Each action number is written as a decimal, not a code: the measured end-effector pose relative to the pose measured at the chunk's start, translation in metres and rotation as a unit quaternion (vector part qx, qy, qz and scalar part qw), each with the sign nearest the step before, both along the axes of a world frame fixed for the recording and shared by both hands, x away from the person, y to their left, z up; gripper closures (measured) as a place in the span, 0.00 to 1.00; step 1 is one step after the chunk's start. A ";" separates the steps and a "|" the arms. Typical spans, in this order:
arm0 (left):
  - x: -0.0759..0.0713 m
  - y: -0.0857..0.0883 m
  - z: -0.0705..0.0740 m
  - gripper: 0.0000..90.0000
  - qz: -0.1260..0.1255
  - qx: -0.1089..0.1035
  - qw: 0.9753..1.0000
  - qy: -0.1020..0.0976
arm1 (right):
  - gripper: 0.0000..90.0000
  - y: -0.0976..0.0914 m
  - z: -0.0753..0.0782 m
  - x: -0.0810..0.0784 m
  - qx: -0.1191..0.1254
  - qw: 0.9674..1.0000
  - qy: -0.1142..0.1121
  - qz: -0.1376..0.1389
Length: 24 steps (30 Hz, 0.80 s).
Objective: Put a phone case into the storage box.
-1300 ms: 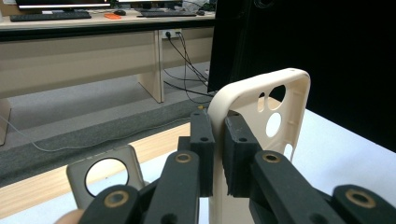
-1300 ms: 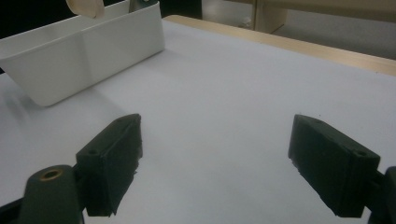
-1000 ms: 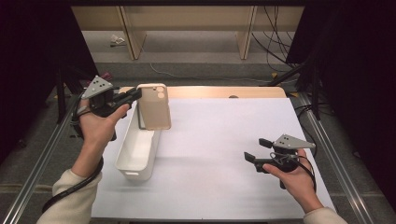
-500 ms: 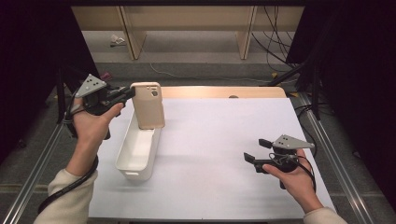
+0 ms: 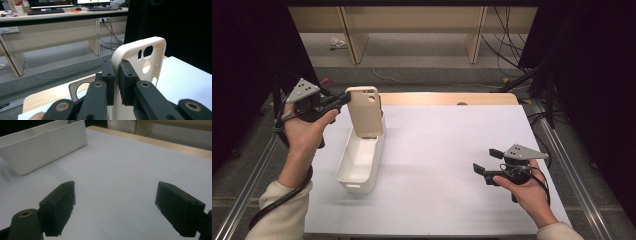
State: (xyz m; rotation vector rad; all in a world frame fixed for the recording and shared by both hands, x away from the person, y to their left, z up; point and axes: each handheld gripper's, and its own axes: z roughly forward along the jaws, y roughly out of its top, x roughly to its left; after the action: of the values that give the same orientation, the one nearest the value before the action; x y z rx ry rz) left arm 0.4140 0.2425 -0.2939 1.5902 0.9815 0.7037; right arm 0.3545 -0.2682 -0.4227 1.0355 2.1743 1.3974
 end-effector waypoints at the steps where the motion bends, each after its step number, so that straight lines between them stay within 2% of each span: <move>1: 0.000 0.000 0.000 0.93 0.001 0.001 1.000 0.000 | 0.19 0.000 0.000 0.000 0.000 1.000 0.000 0.000; 15: 0.003 0.006 0.000 0.93 0.006 0.003 1.000 -0.001 | 0.19 0.000 -0.001 0.000 0.000 1.000 0.002 -0.001; 24: 0.010 0.009 -0.002 0.93 0.003 0.013 1.000 0.000 | 0.19 0.000 -0.001 0.000 0.000 1.000 0.003 -0.003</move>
State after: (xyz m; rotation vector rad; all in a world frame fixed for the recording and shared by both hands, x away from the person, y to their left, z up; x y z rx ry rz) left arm 0.4242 0.2516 -0.2964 1.6099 0.9813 0.7233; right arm 0.3548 -0.2681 -0.4236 1.0480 2.1738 1.3927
